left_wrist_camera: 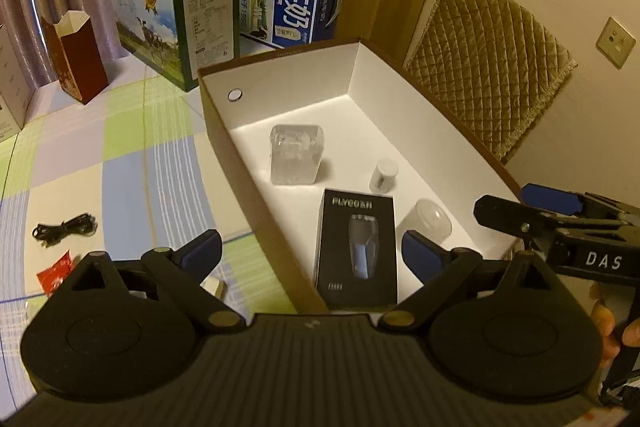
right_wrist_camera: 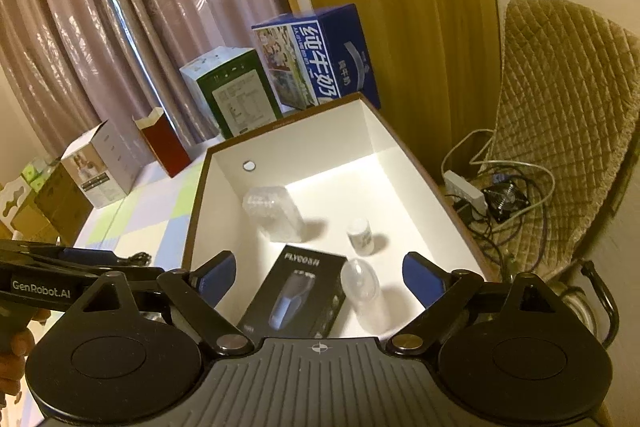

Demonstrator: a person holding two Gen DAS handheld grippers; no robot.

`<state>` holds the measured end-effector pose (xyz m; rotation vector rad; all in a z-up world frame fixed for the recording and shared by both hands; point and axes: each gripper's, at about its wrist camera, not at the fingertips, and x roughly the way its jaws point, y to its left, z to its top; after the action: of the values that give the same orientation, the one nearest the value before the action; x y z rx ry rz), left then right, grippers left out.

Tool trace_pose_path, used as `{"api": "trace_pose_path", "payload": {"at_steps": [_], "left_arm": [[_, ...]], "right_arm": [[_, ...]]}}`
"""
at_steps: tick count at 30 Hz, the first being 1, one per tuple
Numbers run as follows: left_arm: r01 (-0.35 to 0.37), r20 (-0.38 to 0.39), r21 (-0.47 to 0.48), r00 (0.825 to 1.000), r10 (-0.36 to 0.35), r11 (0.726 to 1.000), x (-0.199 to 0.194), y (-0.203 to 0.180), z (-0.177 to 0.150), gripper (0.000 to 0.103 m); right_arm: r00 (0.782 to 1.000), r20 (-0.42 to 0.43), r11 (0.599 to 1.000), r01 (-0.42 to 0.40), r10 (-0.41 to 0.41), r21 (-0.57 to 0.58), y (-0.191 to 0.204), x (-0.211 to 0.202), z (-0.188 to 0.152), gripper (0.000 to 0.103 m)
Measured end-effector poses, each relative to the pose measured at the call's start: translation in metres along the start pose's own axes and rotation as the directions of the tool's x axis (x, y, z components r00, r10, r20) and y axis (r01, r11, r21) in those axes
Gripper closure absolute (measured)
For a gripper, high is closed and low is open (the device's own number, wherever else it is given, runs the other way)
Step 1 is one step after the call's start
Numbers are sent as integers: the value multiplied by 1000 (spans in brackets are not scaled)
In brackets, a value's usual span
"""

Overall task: Organize objects
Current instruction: 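Withdraw both open tools from the cardboard box back over the table items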

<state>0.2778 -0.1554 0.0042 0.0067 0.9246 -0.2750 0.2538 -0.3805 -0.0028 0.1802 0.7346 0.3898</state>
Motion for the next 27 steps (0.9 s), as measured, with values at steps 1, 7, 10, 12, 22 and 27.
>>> {"api": "trace_pose_path", "payload": {"at_steps": [1, 7, 10, 12, 22, 27], "left_arm": [[1, -1, -1, 1000, -1, 1000, -2, 0, -3, 8], [9, -7, 2, 1000, -9, 1000, -15, 5, -21, 8], [12, -11, 4, 1000, -12, 1000, -21, 8, -28, 8], [13, -9, 6, 1000, -13, 1000, -27, 11, -34, 8], [18, -12, 6, 1000, -18, 1000, -48, 33, -57, 8], [9, -15, -5, 1000, -9, 1000, -59, 52, -68, 8]], "right_arm": [[1000, -2, 1000, 5, -5, 2, 1, -3, -3, 15], [1000, -8, 1000, 21, -21, 9, 12, -16, -18, 14], [1000, -10, 1000, 25, -25, 13, 19, -22, -26, 14], [1000, -12, 999, 29, -29, 15, 24, -25, -31, 14], [999, -51, 1000, 9, -9, 13, 65, -26, -54, 13], [996, -86, 1000, -22, 21, -3, 92, -17, -66, 13]]}}
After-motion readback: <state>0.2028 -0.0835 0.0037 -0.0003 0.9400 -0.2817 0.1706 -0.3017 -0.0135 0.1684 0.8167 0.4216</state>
